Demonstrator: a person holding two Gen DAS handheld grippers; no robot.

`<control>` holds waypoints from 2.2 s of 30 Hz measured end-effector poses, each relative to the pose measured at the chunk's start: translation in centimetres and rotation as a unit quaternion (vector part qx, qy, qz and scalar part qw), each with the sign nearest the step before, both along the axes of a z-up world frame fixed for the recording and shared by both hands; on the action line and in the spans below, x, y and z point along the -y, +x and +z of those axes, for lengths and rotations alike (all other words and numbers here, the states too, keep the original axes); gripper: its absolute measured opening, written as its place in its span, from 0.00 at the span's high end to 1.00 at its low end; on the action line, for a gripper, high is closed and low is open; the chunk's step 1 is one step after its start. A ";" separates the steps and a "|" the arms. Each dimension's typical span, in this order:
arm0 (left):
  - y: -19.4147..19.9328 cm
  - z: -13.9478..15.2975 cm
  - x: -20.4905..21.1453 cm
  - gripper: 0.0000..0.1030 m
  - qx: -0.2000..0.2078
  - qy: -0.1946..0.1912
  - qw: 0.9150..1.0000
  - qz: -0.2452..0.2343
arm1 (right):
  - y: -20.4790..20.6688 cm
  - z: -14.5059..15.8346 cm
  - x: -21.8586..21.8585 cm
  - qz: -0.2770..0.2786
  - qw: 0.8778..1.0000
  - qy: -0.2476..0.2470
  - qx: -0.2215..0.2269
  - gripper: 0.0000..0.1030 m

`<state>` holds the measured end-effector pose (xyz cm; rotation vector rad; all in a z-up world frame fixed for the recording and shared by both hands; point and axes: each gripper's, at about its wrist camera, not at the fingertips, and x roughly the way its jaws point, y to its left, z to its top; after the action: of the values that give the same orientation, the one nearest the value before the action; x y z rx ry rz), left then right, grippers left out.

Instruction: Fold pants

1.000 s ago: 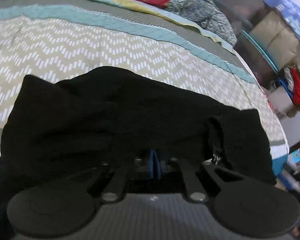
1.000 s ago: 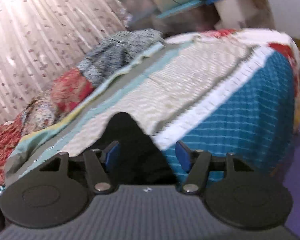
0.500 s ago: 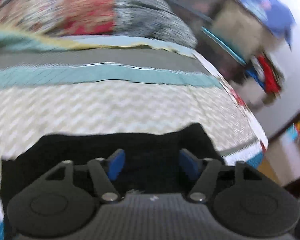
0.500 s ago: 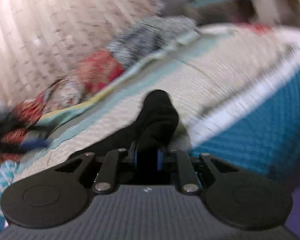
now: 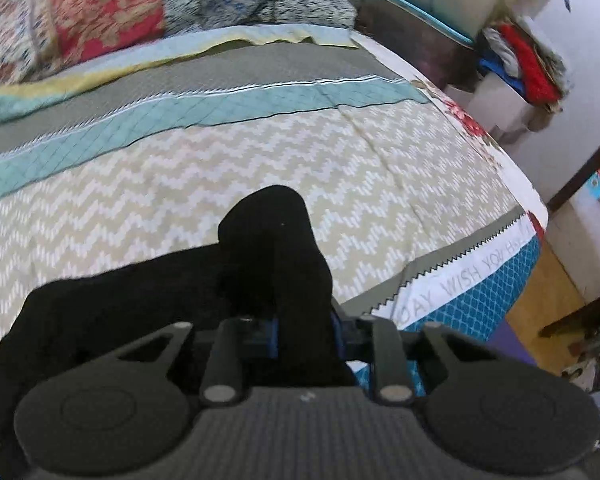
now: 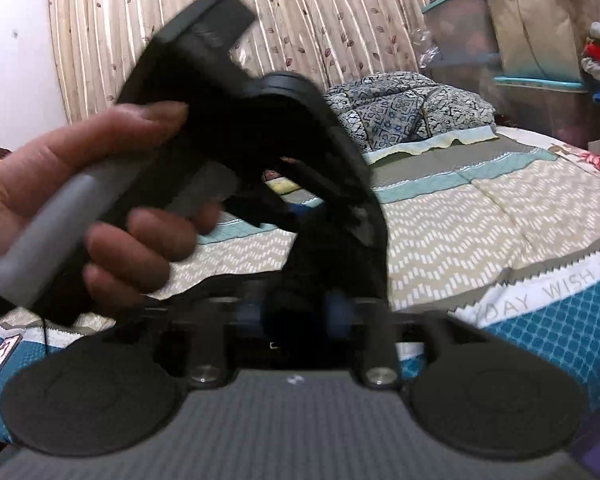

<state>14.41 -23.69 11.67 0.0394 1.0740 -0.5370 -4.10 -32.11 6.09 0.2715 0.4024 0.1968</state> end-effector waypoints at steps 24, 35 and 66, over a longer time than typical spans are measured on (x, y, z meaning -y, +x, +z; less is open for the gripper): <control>-2.1 -1.6 -27.6 0.78 -0.012 -0.146 0.972 0.183 | 4.6 1.8 -17.1 0.208 0.973 -0.094 -0.035 0.82; -1.6 -8.7 -32.0 0.70 -0.053 -0.159 0.959 0.228 | 5.0 0.7 -22.4 0.300 0.937 -0.173 -0.054 0.49; -10.8 -6.0 -27.7 0.81 0.035 -0.052 0.978 0.199 | 5.9 -2.3 -15.3 0.250 0.948 0.001 -0.197 0.74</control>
<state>3.60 4.02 5.64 -0.2434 0.9518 -0.2278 1.80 -16.84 3.83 0.2050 0.8681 0.6467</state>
